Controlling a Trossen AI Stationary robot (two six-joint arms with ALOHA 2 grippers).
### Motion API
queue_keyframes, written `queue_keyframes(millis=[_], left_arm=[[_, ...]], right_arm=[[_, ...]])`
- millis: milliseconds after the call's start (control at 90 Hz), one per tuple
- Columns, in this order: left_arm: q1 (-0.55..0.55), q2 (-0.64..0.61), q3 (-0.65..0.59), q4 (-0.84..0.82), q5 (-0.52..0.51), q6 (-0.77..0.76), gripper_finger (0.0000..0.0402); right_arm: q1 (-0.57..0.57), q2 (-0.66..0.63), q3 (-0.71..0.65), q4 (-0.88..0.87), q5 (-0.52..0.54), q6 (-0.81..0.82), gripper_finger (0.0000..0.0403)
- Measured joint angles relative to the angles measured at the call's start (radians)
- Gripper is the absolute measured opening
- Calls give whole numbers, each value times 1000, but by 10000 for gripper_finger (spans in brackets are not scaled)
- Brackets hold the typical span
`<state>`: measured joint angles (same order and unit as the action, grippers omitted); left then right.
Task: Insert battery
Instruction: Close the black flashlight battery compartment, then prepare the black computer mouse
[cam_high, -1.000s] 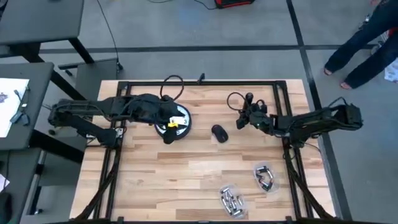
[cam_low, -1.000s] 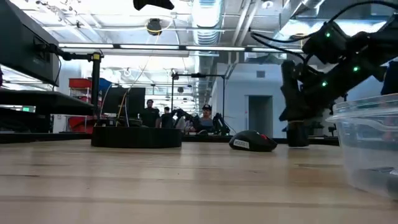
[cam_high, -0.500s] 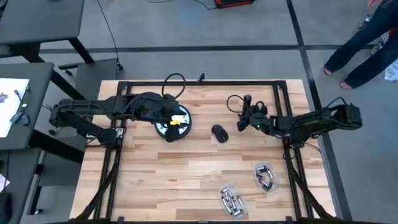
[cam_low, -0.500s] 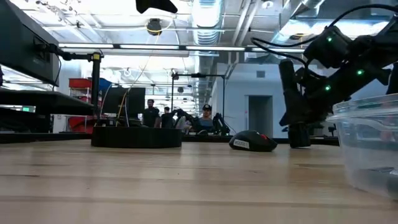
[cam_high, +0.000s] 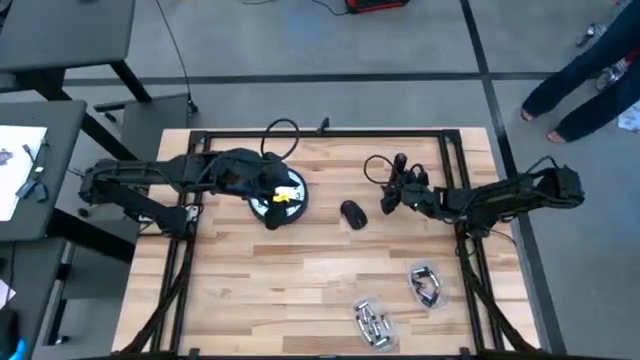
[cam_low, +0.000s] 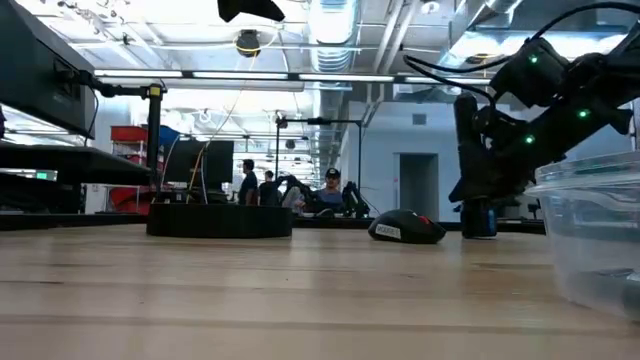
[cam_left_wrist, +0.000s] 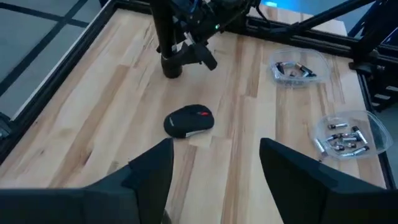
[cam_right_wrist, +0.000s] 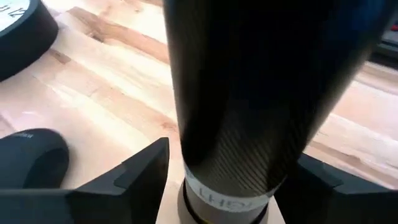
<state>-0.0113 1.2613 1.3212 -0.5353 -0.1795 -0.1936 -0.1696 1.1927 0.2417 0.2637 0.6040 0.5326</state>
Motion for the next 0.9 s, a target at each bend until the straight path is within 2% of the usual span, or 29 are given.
queue_keyframes(millis=[633,700,811,900], left_arm=[[0,0,0,-15,0,6,217],[0,0,0,-16,0,6,217],[0,0,0,-23,4,6,217],[0,0,0,-48,23,7,217]], right_arm=[[118,-23,0,-106,-42,64,221],[136,-23,1,-142,-98,95,221],[183,-23,17,-224,-269,195,221],[243,-23,34,-215,-375,285,221]])
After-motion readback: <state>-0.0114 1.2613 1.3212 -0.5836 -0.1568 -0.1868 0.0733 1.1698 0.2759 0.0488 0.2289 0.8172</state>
